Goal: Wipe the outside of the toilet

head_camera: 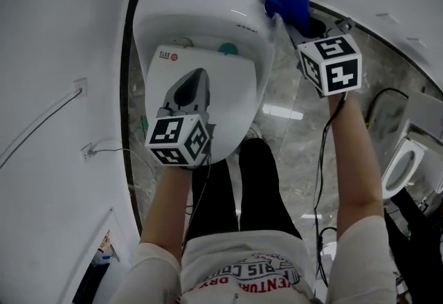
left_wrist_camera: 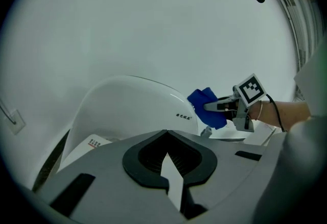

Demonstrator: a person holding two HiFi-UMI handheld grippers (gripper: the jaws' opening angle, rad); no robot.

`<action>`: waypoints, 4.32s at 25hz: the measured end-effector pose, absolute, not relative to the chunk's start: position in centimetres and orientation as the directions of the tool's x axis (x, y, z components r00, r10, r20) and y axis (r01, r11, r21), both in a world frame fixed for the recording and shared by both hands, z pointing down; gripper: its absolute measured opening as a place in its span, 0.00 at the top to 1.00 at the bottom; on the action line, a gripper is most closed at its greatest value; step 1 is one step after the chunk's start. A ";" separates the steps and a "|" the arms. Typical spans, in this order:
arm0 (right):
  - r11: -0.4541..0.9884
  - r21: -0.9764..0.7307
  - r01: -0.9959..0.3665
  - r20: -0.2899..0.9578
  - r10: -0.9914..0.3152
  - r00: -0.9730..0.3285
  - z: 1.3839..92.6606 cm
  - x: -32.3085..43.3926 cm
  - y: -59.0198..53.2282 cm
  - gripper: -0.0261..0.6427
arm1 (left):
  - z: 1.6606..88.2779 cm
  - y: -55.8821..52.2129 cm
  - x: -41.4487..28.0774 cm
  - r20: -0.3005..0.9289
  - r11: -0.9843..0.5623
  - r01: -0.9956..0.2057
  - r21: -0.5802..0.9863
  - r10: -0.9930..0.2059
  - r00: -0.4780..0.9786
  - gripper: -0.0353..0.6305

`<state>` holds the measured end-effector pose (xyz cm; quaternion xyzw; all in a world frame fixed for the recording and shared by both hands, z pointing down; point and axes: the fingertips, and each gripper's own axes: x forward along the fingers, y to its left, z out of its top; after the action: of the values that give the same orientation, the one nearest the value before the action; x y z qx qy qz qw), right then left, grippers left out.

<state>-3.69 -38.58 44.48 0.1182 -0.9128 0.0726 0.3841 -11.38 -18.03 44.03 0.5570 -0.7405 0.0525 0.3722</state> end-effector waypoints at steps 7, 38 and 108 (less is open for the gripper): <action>0.965 -0.034 -0.259 0.761 -0.143 -0.633 47.4 -5.4 -38.3 0.85 | 45.8 -20.8 -11.8 0.609 0.244 -0.894 0.376 -0.792 0.040 0.94; 0.887 -0.257 -0.384 0.769 -0.053 -0.637 62.6 5.9 -25.3 0.85 | 53.6 -19.6 -0.4 0.644 -0.137 -0.895 0.424 -0.649 0.404 0.94; 0.685 -0.452 -0.572 0.785 0.001 -0.619 69.0 2.7 23.1 0.85 | 58.5 30.0 -4.0 0.719 0.095 -0.917 0.387 -0.654 0.236 0.94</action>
<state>2.68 23.10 69.00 0.1728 -0.8257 0.3574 0.4008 -4.04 30.00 58.52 0.6554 -0.5992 0.1518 0.4341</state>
